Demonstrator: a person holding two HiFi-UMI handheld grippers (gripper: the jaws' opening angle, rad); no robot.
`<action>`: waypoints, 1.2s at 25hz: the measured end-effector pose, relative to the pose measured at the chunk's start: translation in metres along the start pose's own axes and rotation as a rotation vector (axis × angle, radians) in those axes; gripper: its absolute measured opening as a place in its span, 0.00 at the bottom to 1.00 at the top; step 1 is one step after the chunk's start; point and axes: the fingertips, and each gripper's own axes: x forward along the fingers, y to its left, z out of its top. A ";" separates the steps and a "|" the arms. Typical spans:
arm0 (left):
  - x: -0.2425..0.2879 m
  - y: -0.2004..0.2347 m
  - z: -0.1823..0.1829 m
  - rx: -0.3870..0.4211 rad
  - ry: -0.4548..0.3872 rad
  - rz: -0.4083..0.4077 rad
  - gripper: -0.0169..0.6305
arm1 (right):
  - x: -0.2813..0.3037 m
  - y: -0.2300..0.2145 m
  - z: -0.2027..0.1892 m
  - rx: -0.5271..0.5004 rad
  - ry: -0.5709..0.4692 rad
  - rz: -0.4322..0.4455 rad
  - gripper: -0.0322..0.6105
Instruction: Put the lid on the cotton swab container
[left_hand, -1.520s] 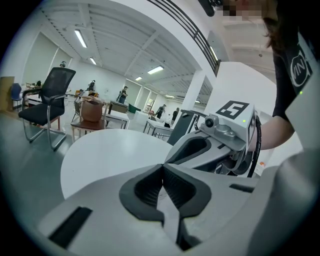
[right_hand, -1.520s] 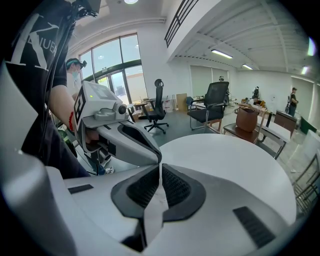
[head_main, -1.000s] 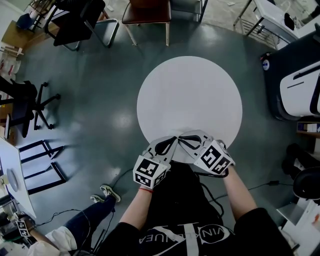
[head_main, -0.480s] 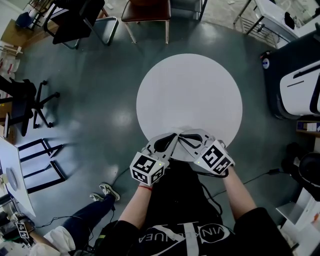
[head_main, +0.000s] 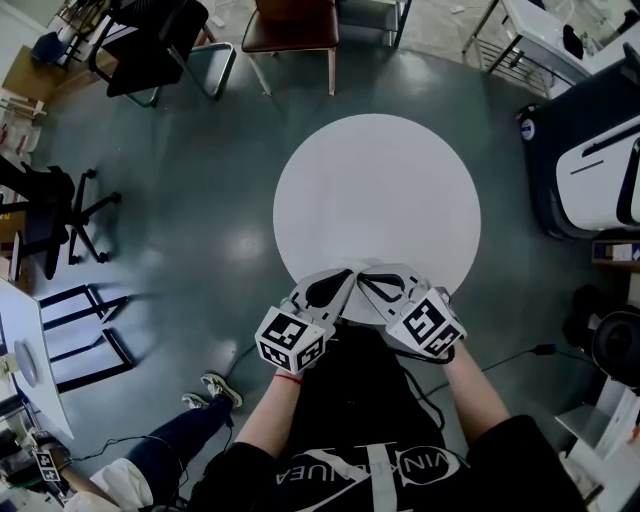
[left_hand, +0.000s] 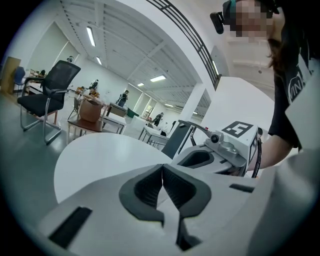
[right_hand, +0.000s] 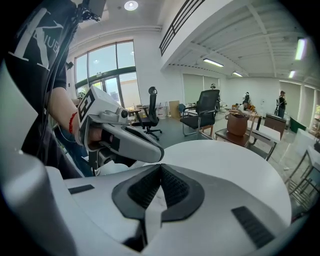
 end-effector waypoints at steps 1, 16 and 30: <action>-0.001 -0.001 0.001 0.003 0.003 -0.006 0.04 | -0.001 0.000 0.001 0.002 0.004 -0.004 0.05; -0.019 -0.030 0.025 0.074 0.014 -0.064 0.04 | -0.048 0.009 0.025 0.151 -0.091 -0.041 0.05; -0.036 -0.054 0.056 0.140 -0.032 -0.069 0.04 | -0.081 0.021 0.056 0.131 -0.161 -0.055 0.05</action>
